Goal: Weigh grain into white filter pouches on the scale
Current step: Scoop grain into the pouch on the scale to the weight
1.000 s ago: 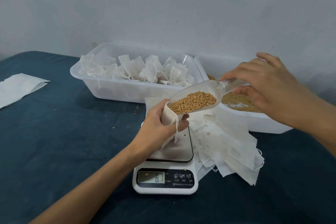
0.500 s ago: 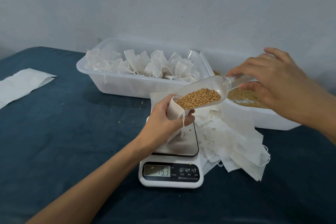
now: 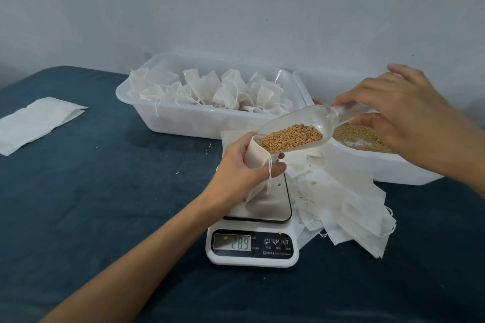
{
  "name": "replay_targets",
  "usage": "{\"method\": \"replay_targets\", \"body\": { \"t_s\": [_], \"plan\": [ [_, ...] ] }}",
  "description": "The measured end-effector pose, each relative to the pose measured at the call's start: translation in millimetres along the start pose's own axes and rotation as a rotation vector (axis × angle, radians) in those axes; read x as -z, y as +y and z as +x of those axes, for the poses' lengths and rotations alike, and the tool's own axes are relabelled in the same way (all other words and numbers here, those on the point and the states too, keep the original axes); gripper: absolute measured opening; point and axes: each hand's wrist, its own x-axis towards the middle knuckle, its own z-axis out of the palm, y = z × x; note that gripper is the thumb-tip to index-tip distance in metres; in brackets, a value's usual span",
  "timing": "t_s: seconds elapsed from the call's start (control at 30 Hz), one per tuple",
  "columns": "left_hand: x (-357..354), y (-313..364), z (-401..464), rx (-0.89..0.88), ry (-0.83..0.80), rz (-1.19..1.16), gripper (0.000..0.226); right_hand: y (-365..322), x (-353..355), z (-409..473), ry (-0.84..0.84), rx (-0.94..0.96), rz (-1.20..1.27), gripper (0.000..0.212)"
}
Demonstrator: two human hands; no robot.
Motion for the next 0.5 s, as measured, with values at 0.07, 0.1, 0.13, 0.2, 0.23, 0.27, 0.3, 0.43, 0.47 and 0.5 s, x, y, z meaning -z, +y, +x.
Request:
{"method": "replay_targets", "body": {
  "t_s": [0.07,0.1,0.13,0.2,0.23,0.27,0.3,0.43,0.47,0.5],
  "plan": [
    [0.1,-0.4,0.1,0.006,0.003,0.003,0.042,-0.5,-0.1,0.2,-0.002,0.001,0.001,0.029],
    [0.0,-0.4,0.3,0.013,0.009,0.005,0.045,-1.0,-0.2,0.3,-0.002,0.002,0.0,0.029],
    [-0.1,-0.6,0.6,0.02,0.015,0.007,0.049,-1.5,0.1,0.4,-0.001,0.001,0.0,0.028],
    [-0.1,-1.0,0.9,0.025,0.016,0.004,0.048,-2.3,1.2,0.6,-0.004,-0.007,0.005,0.028],
    [0.0,-1.2,0.7,0.024,0.014,-0.002,0.046,-2.6,1.9,0.6,-0.009,-0.011,0.011,0.028],
    [0.0,-0.9,0.6,0.025,0.013,-0.012,0.044,-2.9,2.2,0.6,-0.016,-0.016,0.017,0.028],
    [-0.2,-0.2,0.1,0.028,0.013,-0.026,0.044,-2.9,2.1,0.4,-0.022,-0.02,0.024,0.028],
    [-0.7,1.0,0.2,0.032,0.014,-0.053,0.044,0.4,-3.2,-1.2,-0.042,-0.037,0.077,0.027],
    [-0.8,0.9,0.5,0.03,0.015,-0.055,0.044,1.7,-5.2,-1.4,-0.047,-0.042,0.1,0.027],
    [-0.9,0.9,0.7,0.031,0.016,-0.06,0.043,3.1,-7.3,-1.6,-0.053,-0.047,0.127,0.026]
  ]
}}
